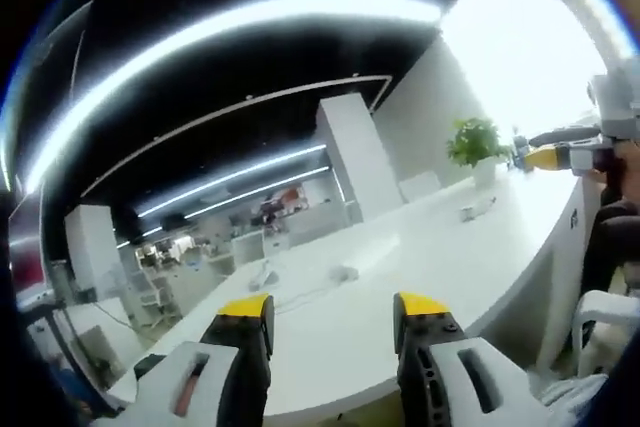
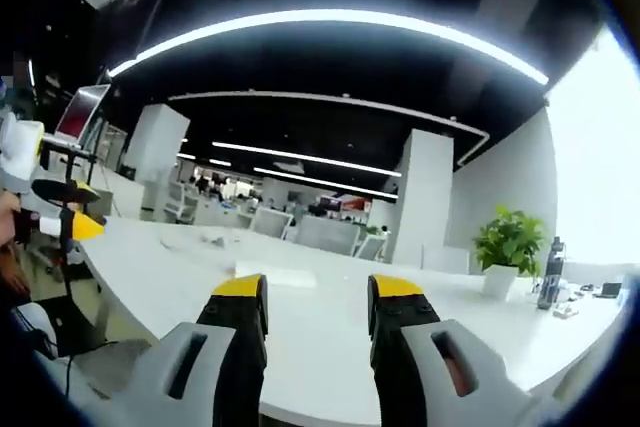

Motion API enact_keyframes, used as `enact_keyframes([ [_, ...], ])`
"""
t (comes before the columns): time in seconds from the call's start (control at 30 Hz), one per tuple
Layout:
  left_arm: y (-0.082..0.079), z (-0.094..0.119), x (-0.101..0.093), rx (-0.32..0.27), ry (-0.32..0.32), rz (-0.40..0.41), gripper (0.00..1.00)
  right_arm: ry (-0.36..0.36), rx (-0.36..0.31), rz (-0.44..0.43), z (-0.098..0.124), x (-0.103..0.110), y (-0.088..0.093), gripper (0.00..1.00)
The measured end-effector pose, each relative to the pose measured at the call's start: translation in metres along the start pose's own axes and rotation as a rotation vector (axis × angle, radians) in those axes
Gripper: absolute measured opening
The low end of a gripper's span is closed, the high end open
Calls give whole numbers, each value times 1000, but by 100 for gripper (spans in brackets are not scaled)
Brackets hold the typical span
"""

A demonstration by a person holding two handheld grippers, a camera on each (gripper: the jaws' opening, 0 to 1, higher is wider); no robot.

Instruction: Straighten the power strip on the desk, plug the charger into it

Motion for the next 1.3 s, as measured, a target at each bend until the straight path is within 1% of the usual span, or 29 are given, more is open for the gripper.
enact_keyframes([
  [0.07, 0, -1, -1, -3, 5, -5, 50, -8, -3, 4, -1, 1, 0, 40],
  [0.17, 1, -2, -1, -7, 23, 14, 49, -24, 1, 4, -4, 2, 2, 40],
  [0.3, 5, -4, -1, 9, 23, 9, 49, -43, 34, 5, -8, 4, 6, 40],
  [0.47, 9, -7, -3, 21, 42, 14, 49, -61, 62, 16, -12, 7, 11, 40],
  [0.77, 21, -16, -4, 66, 58, 34, 49, -95, 122, 8, -25, 9, 24, 40],
  [0.97, 22, -20, -2, 73, 57, 42, 48, -108, 143, 5, -32, 8, 29, 40],
  [1.13, 22, -29, -1, 74, 80, 64, 48, -108, 151, -4, -36, 6, 30, 39],
  [1.3, 20, -37, 1, 73, 89, 72, 48, -100, 156, -21, -43, 1, 32, 39],
])
Point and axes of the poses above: the point that each gripper's makers call its tool centre point, and the gripper's own axes: z roughly backward along the fingers, x roughly to its left, y roughly out of its underside, the point moved 10 cm from there along z, roughly backward along the fingers, and after that the axes turned 12 degrees about -z, right-handed, at the moved point
